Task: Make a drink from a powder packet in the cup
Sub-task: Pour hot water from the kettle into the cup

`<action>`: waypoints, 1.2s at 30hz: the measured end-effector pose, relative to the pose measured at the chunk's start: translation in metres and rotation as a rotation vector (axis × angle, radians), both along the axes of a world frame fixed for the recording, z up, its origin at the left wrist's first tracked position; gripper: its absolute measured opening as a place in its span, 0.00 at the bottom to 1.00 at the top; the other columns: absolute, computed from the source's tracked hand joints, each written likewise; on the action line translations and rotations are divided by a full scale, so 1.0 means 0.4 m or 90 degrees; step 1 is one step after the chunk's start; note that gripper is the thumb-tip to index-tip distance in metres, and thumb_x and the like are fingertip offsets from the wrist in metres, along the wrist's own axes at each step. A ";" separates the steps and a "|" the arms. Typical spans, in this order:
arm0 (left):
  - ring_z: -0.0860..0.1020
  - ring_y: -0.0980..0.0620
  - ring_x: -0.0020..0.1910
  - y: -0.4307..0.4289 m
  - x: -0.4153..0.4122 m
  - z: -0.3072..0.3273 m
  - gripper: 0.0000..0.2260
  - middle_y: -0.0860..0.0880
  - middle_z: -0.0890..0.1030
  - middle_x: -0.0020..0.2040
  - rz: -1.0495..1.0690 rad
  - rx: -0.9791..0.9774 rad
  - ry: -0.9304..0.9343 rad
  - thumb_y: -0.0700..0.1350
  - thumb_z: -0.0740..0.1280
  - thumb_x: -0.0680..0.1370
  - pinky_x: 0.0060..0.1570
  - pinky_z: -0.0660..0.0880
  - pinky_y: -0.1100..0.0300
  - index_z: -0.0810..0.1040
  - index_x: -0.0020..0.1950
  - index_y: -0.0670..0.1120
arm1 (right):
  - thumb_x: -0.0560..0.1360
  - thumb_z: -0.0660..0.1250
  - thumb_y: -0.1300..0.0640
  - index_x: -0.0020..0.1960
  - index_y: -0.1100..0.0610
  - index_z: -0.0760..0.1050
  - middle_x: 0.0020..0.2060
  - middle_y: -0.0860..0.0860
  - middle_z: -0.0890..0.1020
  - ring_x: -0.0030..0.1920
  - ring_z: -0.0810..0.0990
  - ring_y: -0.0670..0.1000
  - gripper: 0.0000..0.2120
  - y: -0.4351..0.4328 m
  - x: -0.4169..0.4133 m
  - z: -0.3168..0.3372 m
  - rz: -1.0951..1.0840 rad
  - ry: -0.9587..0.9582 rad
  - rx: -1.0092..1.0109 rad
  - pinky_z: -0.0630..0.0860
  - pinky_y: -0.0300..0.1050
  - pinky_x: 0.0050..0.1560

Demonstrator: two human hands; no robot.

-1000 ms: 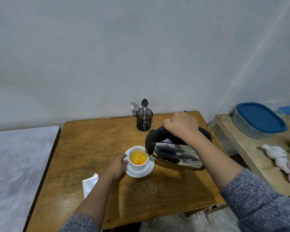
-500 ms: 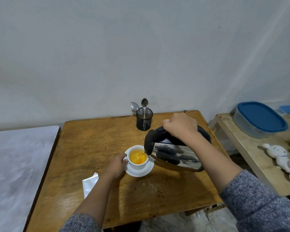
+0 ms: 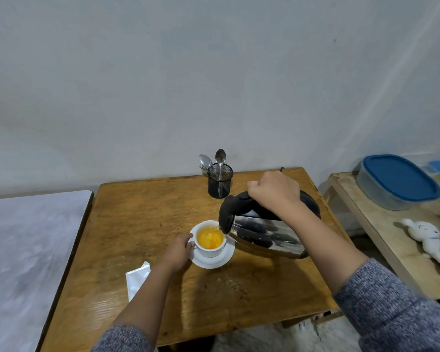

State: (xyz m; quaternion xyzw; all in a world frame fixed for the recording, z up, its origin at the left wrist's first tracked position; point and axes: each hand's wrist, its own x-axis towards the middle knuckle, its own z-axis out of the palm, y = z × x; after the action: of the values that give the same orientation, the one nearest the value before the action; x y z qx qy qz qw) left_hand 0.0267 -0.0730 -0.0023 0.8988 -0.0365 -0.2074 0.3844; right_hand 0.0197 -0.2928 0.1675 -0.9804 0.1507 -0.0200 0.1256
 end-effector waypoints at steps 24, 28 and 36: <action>0.76 0.46 0.57 0.002 -0.014 -0.015 0.13 0.43 0.79 0.60 0.063 -0.048 0.002 0.42 0.60 0.78 0.56 0.72 0.52 0.76 0.61 0.45 | 0.72 0.57 0.47 0.29 0.60 0.73 0.26 0.55 0.77 0.31 0.76 0.59 0.20 -0.196 -0.042 -0.038 -0.297 -0.170 0.388 0.74 0.49 0.38; 0.75 0.44 0.58 -0.008 -0.018 -0.026 0.14 0.43 0.78 0.61 0.107 -0.060 0.002 0.43 0.60 0.78 0.56 0.72 0.51 0.74 0.62 0.45 | 0.74 0.58 0.50 0.33 0.58 0.73 0.26 0.53 0.76 0.26 0.73 0.52 0.16 -0.244 -0.072 -0.059 -0.418 -0.264 0.603 0.70 0.46 0.31; 0.75 0.45 0.55 -0.038 -0.038 -0.030 0.12 0.42 0.77 0.59 0.159 -0.092 -0.033 0.39 0.59 0.79 0.52 0.70 0.53 0.74 0.61 0.43 | 0.77 0.57 0.52 0.30 0.54 0.71 0.26 0.49 0.74 0.26 0.72 0.47 0.17 -0.287 -0.084 -0.081 -0.515 -0.455 0.639 0.68 0.43 0.30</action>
State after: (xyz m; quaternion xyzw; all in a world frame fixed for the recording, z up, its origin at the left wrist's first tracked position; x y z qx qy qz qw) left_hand 0.0116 -0.0883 -0.0144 0.8712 0.0509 -0.1319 0.4701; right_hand -0.0141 -0.4077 0.1350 -0.6063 0.4414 -0.3114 0.5836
